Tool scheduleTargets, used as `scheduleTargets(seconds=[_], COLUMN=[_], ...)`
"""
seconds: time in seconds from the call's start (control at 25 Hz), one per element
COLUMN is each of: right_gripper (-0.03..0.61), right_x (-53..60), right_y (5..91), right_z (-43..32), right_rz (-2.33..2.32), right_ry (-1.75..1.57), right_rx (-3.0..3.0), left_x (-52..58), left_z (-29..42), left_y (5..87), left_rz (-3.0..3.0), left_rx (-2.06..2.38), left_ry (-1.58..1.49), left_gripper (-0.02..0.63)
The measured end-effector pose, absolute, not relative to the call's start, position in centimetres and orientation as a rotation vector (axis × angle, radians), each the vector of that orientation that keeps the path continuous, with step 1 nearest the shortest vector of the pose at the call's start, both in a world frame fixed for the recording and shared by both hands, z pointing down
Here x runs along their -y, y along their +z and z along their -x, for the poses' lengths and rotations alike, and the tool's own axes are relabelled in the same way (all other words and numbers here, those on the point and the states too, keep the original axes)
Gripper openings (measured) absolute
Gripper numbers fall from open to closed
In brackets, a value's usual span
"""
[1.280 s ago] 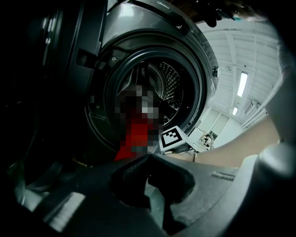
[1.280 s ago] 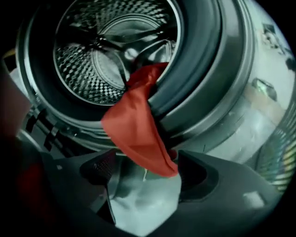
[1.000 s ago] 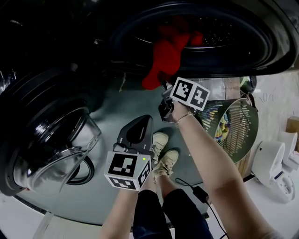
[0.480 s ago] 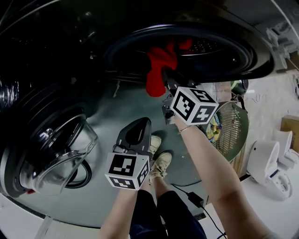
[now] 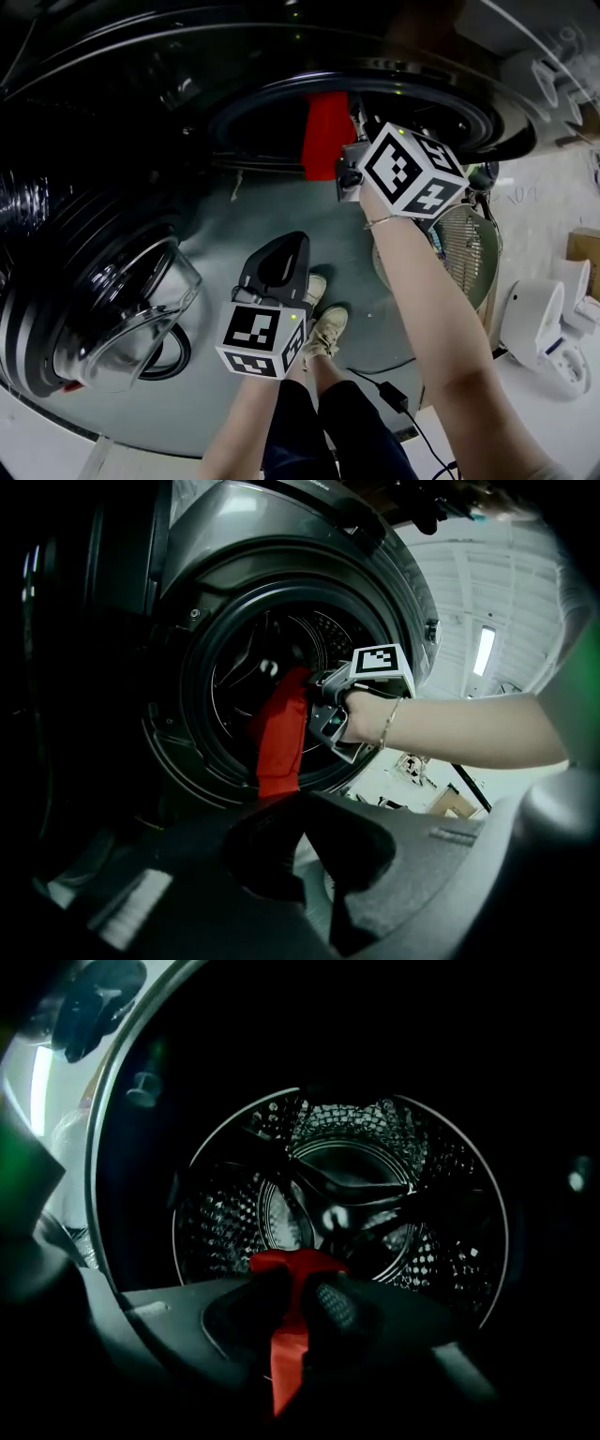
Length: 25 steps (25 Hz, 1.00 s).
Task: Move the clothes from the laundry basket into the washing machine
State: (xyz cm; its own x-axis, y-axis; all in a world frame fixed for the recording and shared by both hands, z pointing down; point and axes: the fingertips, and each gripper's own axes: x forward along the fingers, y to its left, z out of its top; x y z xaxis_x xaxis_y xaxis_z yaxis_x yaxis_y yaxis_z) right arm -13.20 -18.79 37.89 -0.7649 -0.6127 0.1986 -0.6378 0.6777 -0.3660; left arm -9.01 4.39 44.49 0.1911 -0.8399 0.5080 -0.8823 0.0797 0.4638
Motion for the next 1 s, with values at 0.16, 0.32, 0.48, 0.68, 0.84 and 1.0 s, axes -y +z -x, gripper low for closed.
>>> scheduleTargets(seconds=[0.16,0.32,0.48,0.68,0.84,1.0], right_gripper=[0.175,0.426,0.485,0.472,0.457,0.424], right_x=[18.8,18.3,16.9,13.4,9.5,8.5], right_y=[39.1,42.3,44.6,50.4,55.9,58.6], right_z=[14.0,13.1,11.6,9.1,8.3,9.0], right_rz=[-0.987,-0.989,-0.982,-0.973,-0.94,-0.949], right_ry=[0.696,0.782,0.809,0.906,1.056,1.263], right_rx=[2.801,2.653,2.564,2.402,2.249,2.165], left_x=[-4.1,-3.9,-3.9,-3.7,-3.9,-4.3], left_z=[9.1,8.9,8.7,8.4,8.7,9.6], left_y=[44.5,44.4,44.4,45.0,45.7,46.0], left_rz=[-1.74,-1.741,-1.741,-1.744,-1.736,-1.729], left_rx=[1.628,1.617,1.612,1.603,1.599,1.611], left_ry=[0.079,0.083,0.096,0.107,0.107,0.11], left_gripper=[0.107,0.107,0.107,0.107,0.107,0.107])
